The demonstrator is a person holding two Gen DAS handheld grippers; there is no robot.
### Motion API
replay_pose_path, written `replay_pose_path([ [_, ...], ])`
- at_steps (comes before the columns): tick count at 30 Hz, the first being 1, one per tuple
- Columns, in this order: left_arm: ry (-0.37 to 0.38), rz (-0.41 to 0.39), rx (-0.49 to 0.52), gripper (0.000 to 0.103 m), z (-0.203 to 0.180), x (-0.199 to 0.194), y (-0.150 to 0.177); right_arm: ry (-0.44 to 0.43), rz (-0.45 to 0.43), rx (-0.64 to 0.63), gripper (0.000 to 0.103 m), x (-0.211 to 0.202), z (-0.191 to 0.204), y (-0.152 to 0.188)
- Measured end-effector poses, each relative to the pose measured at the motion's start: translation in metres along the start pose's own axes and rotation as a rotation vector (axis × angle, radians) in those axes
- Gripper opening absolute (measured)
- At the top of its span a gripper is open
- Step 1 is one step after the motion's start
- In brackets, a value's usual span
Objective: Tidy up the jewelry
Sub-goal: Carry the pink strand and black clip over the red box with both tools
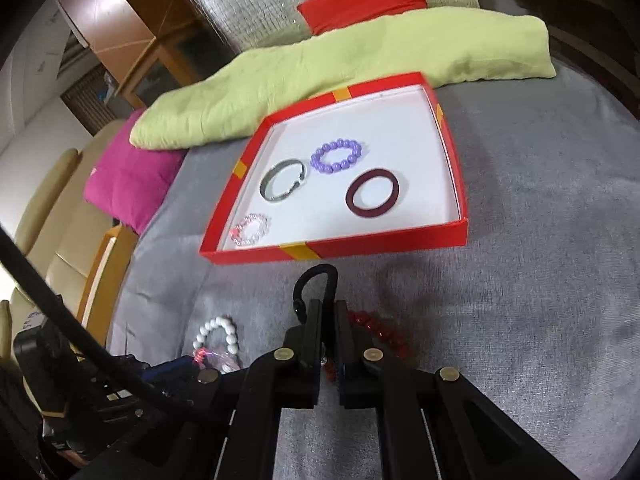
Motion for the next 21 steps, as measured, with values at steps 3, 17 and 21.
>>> replay_pose_path([
  [3,0.022,-0.045,-0.001,0.006,-0.005,-0.009,-0.011,-0.032,-0.056,-0.011,0.006,-0.006,0.007,-0.004],
  [17,0.072,-0.171,0.061,0.007,-0.035,-0.041,-0.039,0.078,-0.214,0.233,0.006,-0.05,-0.054,-0.006],
  [21,0.066,-0.184,0.044,0.007,-0.028,-0.046,-0.038,0.138,-0.227,0.225,0.006,-0.064,-0.044,-0.006],
])
Point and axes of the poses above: each gripper's, at about its wrist camera, not at the fingertips, and x roughly the way its jaws point, z to its left, y to its underside, the point moved 8 cm from there along x, roughly the way its jaws point, and after that the axes turned 15 degrees about x, right-handed, at the moved point
